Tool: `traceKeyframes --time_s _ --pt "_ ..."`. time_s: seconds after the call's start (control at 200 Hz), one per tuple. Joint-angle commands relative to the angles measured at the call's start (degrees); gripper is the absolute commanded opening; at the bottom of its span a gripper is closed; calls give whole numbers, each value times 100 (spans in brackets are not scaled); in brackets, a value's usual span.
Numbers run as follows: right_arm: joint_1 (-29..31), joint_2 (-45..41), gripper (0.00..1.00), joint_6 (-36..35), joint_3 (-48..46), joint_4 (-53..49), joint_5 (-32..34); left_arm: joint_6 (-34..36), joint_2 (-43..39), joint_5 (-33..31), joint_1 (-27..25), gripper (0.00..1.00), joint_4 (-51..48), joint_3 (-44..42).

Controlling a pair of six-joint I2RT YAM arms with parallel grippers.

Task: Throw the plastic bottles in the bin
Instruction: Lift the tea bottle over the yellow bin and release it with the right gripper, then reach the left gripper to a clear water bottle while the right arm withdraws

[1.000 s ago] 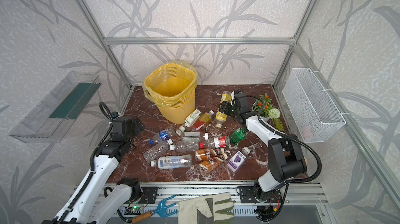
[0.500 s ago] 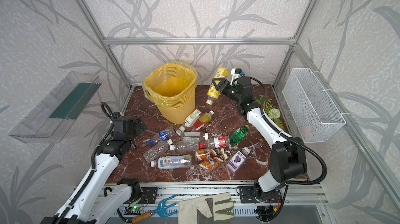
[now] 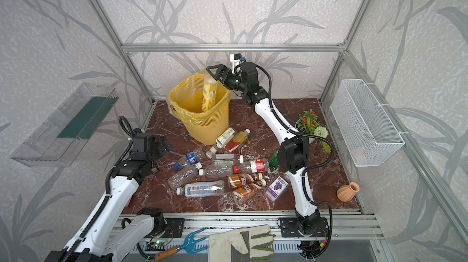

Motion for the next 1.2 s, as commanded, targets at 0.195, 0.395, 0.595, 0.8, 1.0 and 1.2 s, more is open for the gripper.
traceKeyframes --time_s 0.195,0.395,0.595,0.8,1.0,1.2 --pt "-345 -1441 99 -1084 -933 -635 350 51 -250 -5 33 99 -278 76" --pt "-589 -3218 99 -1531 -3862 453 487 -196 -510 92 17 99 -396 -12" --pt "-981 -4436 99 -1869 -6420 1113 439 -70 -759 396 -61 99 -412 -156" --pt "-1325 -5272 99 -2275 -8023 884 718 208 -870 -148 -1111 99 -443 -167" --pt "-1694 -6057 99 -2180 -9035 562 1300 724 -475 -1257 -3005 99 -600 163" --pt "-1866 -6822 99 -2140 -9506 -100 1872 1591 267 -2288 -4969 99 -574 459"
